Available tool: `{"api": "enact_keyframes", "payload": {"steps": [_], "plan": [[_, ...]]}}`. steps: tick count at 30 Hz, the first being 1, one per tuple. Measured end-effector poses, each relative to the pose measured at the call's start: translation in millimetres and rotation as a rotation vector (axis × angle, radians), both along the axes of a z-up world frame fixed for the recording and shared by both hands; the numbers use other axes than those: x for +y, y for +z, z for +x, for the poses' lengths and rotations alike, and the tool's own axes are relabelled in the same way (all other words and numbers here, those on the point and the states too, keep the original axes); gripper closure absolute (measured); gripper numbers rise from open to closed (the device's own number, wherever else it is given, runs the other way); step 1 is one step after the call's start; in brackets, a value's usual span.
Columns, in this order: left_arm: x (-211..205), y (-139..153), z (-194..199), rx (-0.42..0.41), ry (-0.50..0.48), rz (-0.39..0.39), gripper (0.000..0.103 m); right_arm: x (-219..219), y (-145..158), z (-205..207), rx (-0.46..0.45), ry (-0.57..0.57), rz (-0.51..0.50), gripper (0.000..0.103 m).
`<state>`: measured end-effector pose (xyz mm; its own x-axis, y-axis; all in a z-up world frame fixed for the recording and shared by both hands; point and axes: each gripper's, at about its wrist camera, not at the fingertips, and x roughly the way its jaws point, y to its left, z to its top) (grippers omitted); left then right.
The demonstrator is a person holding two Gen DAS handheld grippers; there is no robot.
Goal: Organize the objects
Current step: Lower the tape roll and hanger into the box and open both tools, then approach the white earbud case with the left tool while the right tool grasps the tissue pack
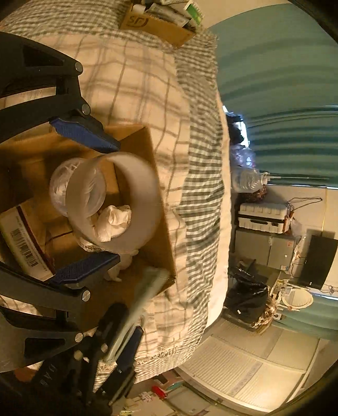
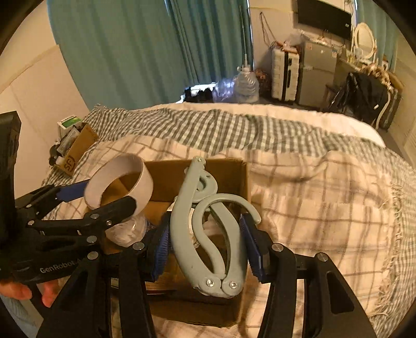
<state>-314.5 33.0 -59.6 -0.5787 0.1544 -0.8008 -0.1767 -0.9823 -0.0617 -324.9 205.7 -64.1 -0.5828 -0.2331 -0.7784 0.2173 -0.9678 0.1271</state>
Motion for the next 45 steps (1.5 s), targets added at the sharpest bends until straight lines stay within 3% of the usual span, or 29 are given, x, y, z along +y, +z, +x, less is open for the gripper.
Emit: {"api": "enact_keyframes", "payload": {"steps": [3, 10, 14, 19, 22, 30, 36, 40, 45], "plan": [[-2.9, 25.0, 14.2, 0.037, 0.000, -0.044, 0.007, 1.2, 29.3, 18.1, 0.038, -0.006, 0.003, 0.047], [-16.5, 93.7, 84.6, 0.132, -0.004, -0.048, 0.001, -2.8, 127.9, 92.0, 0.170, -0.031, 0.065, 0.039], [-29.8, 130.3, 139.0, 0.198, 0.015, -0.037, 0.000, -7.5, 166.7, 146.3, 0.231, -0.040, 0.105, 0.032], [-48.6, 154.0, 202.0, 0.268, 0.025, -0.001, 0.000, -5.9, 195.2, 211.7, 0.281, -0.051, 0.119, 0.023], [-58.6, 152.7, 225.3, 0.287, 0.049, -0.014, 0.000, -7.7, 199.6, 245.2, 0.296, -0.046, 0.138, 0.018], [-85.7, 116.3, 274.5, 0.278, 0.130, -0.005, 0.000, -5.7, 162.8, 287.5, 0.250, -0.061, 0.157, 0.015], [-93.0, 63.9, 288.5, 0.238, 0.169, 0.000, 0.000, 12.6, 84.0, 285.3, 0.129, -0.136, 0.154, 0.015], [-95.0, 27.2, 274.5, 0.193, 0.219, -0.015, 0.000, 23.1, 29.0, 270.9, 0.019, -0.177, 0.166, 0.015], [-96.9, -7.6, 250.6, 0.148, 0.271, -0.043, 0.000, 25.0, -15.9, 254.9, -0.067, -0.187, 0.185, 0.015]]}}
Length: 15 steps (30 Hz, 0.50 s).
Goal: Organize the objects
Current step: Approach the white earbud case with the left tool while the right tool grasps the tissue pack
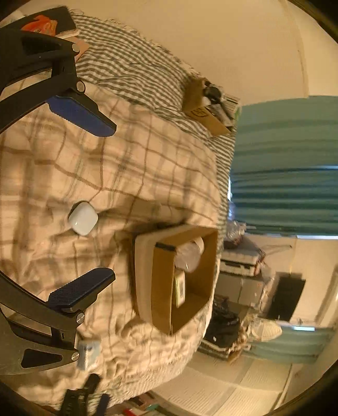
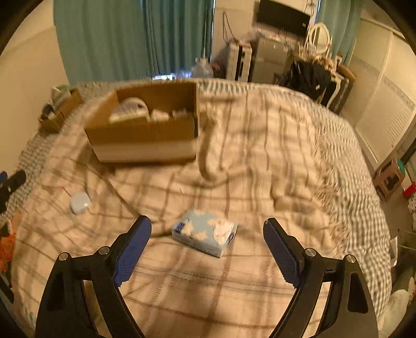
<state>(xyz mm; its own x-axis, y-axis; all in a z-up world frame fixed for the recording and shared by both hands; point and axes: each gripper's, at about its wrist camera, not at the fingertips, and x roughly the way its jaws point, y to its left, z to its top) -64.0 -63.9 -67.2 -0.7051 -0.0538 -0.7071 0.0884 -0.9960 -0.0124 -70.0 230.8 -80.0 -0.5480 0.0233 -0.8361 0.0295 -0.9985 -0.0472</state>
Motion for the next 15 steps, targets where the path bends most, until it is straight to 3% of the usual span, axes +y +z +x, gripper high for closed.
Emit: {"api": "enact_keyframes", "payload": {"steps": [4, 8, 15], "plan": [[1.1, -28.4, -17.7, -0.035, 0.020, 0.024, 0.000, -1.4, -31.7, -10.2, -0.053, -0.026, 0.023, 0.015], [10.3, -64.7, -21.2, -0.103, -0.010, 0.002, 0.000, -4.8, -59.0, -18.9, -0.120, -0.027, 0.031, 0.015], [12.9, -97.2, -20.0, -0.215, -0.067, 0.053, 0.000, -12.2, -87.8, -33.4, -0.211, -0.032, 0.050, 0.015]]}}
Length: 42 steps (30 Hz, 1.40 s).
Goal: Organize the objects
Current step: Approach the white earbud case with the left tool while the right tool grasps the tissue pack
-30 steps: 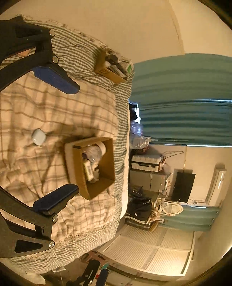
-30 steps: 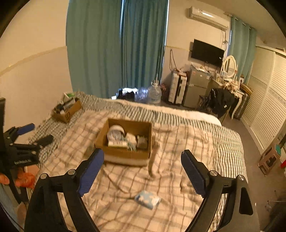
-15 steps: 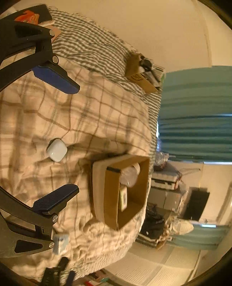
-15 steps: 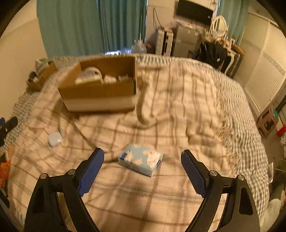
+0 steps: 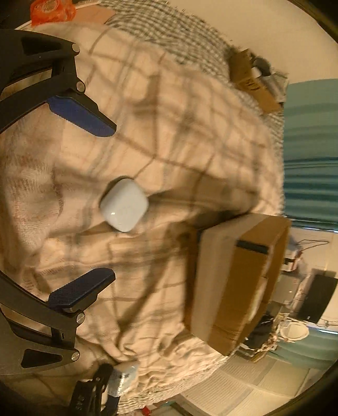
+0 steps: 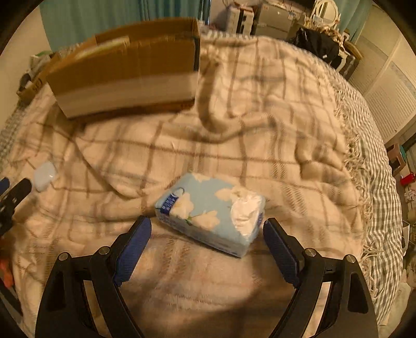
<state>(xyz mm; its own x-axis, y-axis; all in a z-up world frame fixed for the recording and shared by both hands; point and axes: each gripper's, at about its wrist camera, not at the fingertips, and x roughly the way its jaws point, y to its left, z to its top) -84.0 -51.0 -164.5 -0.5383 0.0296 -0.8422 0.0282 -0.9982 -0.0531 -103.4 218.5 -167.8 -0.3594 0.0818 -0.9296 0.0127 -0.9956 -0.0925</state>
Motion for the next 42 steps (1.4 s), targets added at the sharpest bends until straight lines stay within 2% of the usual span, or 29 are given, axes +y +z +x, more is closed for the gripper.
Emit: {"api": "enact_keyframes", "payload": {"steps": [2, 5, 6, 7, 8, 12, 16, 17, 20, 24, 27, 31, 33, 34, 35, 39, 41, 42], "plan": [[-0.7, -4.9, -2.0, -0.022, -0.002, 0.006, 0.000, 1.2, -2.4, -1.7, -0.004, -0.011, -0.002, 0.017], [-1.7, -11.2, -6.7, -0.056, 0.005, 0.006, 0.000, 0.2, 3.7, -0.9, 0.019, -0.013, 0.001, 0.028], [-2.4, -10.6, -7.4, -0.060, 0.008, 0.008, 0.000, -0.1, 8.3, 0.6, 0.038, -0.011, 0.006, 0.055], [-2.7, -9.8, -7.0, -0.061, 0.009, 0.011, 0.000, -2.1, 21.0, 4.5, 0.087, 0.002, 0.014, 0.078], [-2.4, -7.5, -5.9, -0.056, 0.003, 0.015, 0.000, -4.0, 31.4, 6.8, 0.123, 0.016, 0.009, 0.092], [-1.9, 0.3, -11.0, -0.060, -0.021, 0.015, 0.000, -13.1, 59.7, 3.2, 0.195, 0.049, -0.008, 0.092], [-2.0, 6.3, -20.0, -0.041, -0.019, -0.005, 0.000, -24.2, 45.9, -7.1, 0.169, 0.101, -0.056, 0.091], [-1.3, 4.7, -24.2, -0.039, -0.011, -0.017, 0.000, -24.1, 42.8, -8.4, 0.164, 0.106, -0.064, 0.085], [3.1, -10.9, -36.9, -0.075, 0.001, -0.033, 0.000, -23.5, 33.6, -14.4, 0.146, 0.099, -0.073, 0.051], [12.2, -33.3, -50.3, -0.140, -0.020, -0.072, 0.006, -18.6, 22.3, -18.7, 0.134, 0.085, -0.110, 0.043], [15.2, -40.3, -59.1, -0.155, -0.022, -0.072, 0.006, -18.4, 14.6, -22.8, 0.111, 0.089, -0.125, 0.043], [21.5, -47.8, -60.8, -0.178, -0.038, -0.120, 0.012, -17.3, 17.7, -38.5, 0.109, 0.101, -0.161, 0.041], [22.3, -43.7, -56.3, -0.168, -0.043, -0.128, 0.022, -19.3, 23.5, -53.2, 0.120, 0.109, -0.162, 0.031], [22.2, -40.7, -53.2, -0.161, -0.045, -0.131, 0.024, -20.6, 26.1, -63.7, 0.128, 0.110, -0.163, 0.029], [22.5, -38.9, -51.3, -0.156, -0.044, -0.137, 0.031, -21.9, 25.9, -70.7, 0.129, 0.107, -0.162, 0.026], [28.0, -24.8, -38.6, -0.109, -0.080, -0.160, 0.049, -26.2, 13.1, -100.1, 0.125, 0.063, -0.135, 0.026], [30.9, -20.4, -34.7, -0.108, -0.115, -0.149, 0.060, -31.7, -2.6, -108.9, 0.100, 0.071, -0.117, 0.026], [31.9, -18.5, -34.7, -0.106, -0.125, -0.137, 0.061, -31.7, -7.8, -110.2, 0.089, 0.070, -0.116, 0.026]]}}
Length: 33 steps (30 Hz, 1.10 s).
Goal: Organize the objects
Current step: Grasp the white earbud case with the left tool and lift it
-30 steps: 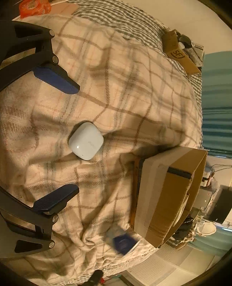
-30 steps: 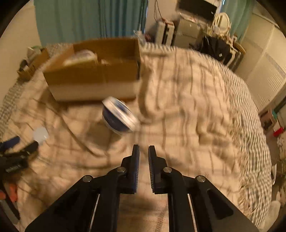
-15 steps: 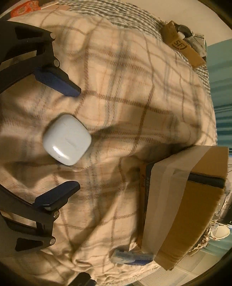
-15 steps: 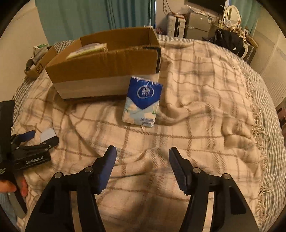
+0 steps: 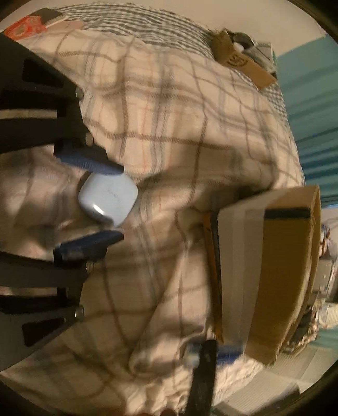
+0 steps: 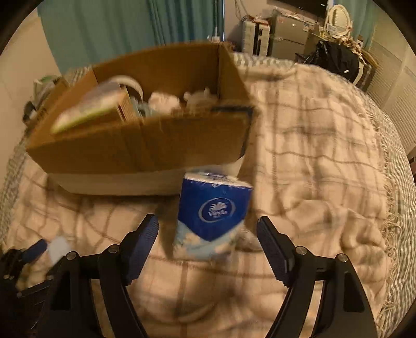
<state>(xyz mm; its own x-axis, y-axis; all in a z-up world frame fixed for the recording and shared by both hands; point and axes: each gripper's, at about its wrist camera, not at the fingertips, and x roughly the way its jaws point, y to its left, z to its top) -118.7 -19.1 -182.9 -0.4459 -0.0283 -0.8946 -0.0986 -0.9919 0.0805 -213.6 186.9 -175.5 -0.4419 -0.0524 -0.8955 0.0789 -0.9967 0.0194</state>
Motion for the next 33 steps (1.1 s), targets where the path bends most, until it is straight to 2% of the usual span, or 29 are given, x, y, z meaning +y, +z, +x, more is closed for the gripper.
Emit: {"api": "enact_keyframes", "payload": {"steps": [1, 2, 3, 7, 10, 11, 12, 13, 14, 16, 18, 19, 22, 26, 31, 33], "plan": [[1.1, 1.5, -1.9, 0.003, -0.003, 0.009, 0.061, 1.3, -6.1, -2.0, -0.009, -0.010, -0.004, 0.026], [2.0, 0.2, -4.8, -0.004, -0.010, 0.012, 0.061, 5.3, -8.3, -1.9, -0.004, -0.033, -0.015, 0.033], [0.8, -2.7, -7.8, -0.018, -0.015, 0.014, 0.061, 9.4, -7.2, -0.6, 0.008, -0.052, -0.031, 0.052], [4.0, -8.1, -16.2, -0.034, -0.006, 0.003, 0.060, 21.5, 4.9, 11.4, 0.075, -0.083, -0.075, 0.051], [6.1, -9.9, -15.0, -0.038, -0.005, -0.022, 0.057, 28.5, 9.3, 19.5, 0.084, -0.082, -0.112, 0.051], [8.4, -10.5, -11.2, -0.042, -0.008, -0.037, 0.052, 31.5, 9.8, 22.1, 0.079, -0.081, -0.130, 0.051], [10.2, -11.7, -8.5, -0.053, -0.016, -0.044, 0.033, 33.0, 10.5, 23.0, 0.075, -0.081, -0.139, 0.051], [13.1, -18.2, -5.6, -0.106, -0.036, -0.048, 0.020, 35.4, 11.4, 25.1, 0.073, -0.083, -0.150, 0.051], [14.3, -23.2, -3.1, -0.147, -0.043, -0.040, 0.015, 37.8, 13.7, 27.9, 0.074, -0.087, -0.160, 0.051], [12.8, -23.3, 3.2, -0.131, -0.032, -0.034, 0.024, 38.1, 18.7, 34.6, 0.089, -0.092, -0.165, 0.051], [11.1, -15.9, 5.2, -0.113, -0.023, -0.010, 0.070, 39.2, 25.8, 46.4, 0.111, -0.094, -0.165, 0.051], [10.1, -13.3, 5.5, -0.109, -0.019, 0.004, 0.077, 40.8, 30.2, 53.2, 0.119, -0.090, -0.168, 0.051], [4.3, -0.1, 11.1, -0.068, 0.005, 0.059, 0.084, 41.5, 46.9, 74.9, 0.151, -0.074, -0.182, 0.051], [-1.6, 10.0, 17.3, -0.044, 0.014, 0.113, 0.084, 41.4, 63.0, 103.8, 0.170, -0.055, -0.179, 0.051], [-5.9, 18.2, 15.6, 0.001, 0.067, 0.068, 0.082, 42.2, 68.5, 123.0, 0.177, -0.046, -0.162, 0.051], [-2.5, 23.3, 10.3, 0.036, 0.056, 0.047, 0.078, 42.7, 69.4, 123.0, 0.178, -0.048, -0.161, 0.051]]}}
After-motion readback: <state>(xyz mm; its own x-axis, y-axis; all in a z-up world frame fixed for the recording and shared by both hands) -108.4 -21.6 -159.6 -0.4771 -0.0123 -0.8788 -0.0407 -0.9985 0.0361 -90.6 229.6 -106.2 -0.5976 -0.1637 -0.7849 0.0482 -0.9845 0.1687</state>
